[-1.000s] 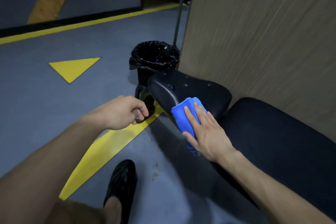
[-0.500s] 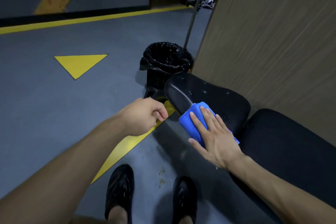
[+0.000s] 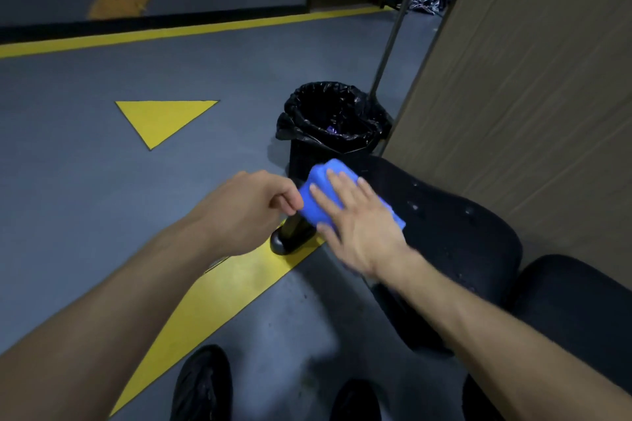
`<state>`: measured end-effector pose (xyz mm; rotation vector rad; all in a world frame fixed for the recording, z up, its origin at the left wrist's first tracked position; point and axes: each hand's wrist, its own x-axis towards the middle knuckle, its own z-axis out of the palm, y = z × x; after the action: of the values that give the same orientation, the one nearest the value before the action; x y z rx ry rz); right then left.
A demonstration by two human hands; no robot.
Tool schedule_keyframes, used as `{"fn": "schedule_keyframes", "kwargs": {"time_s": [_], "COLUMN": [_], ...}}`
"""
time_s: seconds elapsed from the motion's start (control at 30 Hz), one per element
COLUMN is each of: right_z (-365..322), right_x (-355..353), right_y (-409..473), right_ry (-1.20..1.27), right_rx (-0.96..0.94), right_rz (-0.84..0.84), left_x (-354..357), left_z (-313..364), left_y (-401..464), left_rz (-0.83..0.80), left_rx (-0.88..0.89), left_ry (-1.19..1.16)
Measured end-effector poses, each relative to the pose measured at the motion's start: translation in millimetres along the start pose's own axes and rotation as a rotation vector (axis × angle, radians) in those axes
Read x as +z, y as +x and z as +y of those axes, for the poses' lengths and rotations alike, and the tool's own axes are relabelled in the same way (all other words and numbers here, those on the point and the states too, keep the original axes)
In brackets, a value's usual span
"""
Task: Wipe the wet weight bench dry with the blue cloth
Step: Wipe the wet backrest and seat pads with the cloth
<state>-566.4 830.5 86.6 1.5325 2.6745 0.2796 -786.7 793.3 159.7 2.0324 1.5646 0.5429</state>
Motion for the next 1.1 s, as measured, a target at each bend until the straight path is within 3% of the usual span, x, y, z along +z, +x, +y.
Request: {"fn": "schedule_keyframes", "kwargs": {"time_s": [0.1, 0.2, 0.4, 0.47, 0.57, 0.67, 0.73, 0.83, 0.9, 0.97, 1.1], "right_z": [-2.9, 18.9, 80.5, 56.1, 6.7, 18.6, 46.2, 101.2, 105.4, 75.2, 29.6], "right_x": [6.6, 2.2, -2.0, 0.9, 4.2, -0.9, -2.6, -2.8, -4.9, -7.3, -12.1], "right_y": [-33.5, 9.9, 92.1, 70.2, 6.6, 5.1, 37.3, 85.3, 91.6, 77.1, 16.0], "right_ry": [0.027, 0.047, 0.354, 0.260, 0.126, 0.192, 0.247, 0.424, 0.395, 0.287, 0.290], "right_rx": [-0.170, -0.209, 0.340, 0.270, -0.042, -0.132, -0.006, 0.436, 0.590, 0.498, 0.089], "right_rz": [-0.033, -0.075, -0.088, -0.033, 0.029, -0.031, -0.021, -0.105, -0.124, -0.112, 0.007], "left_x": [-5.6, -7.3, -11.9, -12.0, -12.2, -8.9, -7.1, -5.4, -5.7, -6.0, 0.6], "left_z": [-7.4, -16.2, -30.5, -30.2, -30.2, -31.3, -32.3, -31.7, -30.7, -29.9, -26.0], "left_y": [10.1, 17.6, 25.0, 30.7, 44.1, 55.9, 59.1, 58.4, 59.6, 64.6, 79.3], "left_rz": [0.017, 0.006, -0.011, -0.024, -0.039, -0.050, -0.069, -0.079, -0.066, -0.058, -0.080], "left_rx": [-0.003, -0.020, -0.036, -0.023, -0.021, -0.030, -0.031, -0.018, -0.013, -0.018, -0.027], "left_ry": [0.040, 0.055, 0.093, 0.111, 0.118, 0.113, 0.106, 0.114, 0.113, 0.103, 0.098]}}
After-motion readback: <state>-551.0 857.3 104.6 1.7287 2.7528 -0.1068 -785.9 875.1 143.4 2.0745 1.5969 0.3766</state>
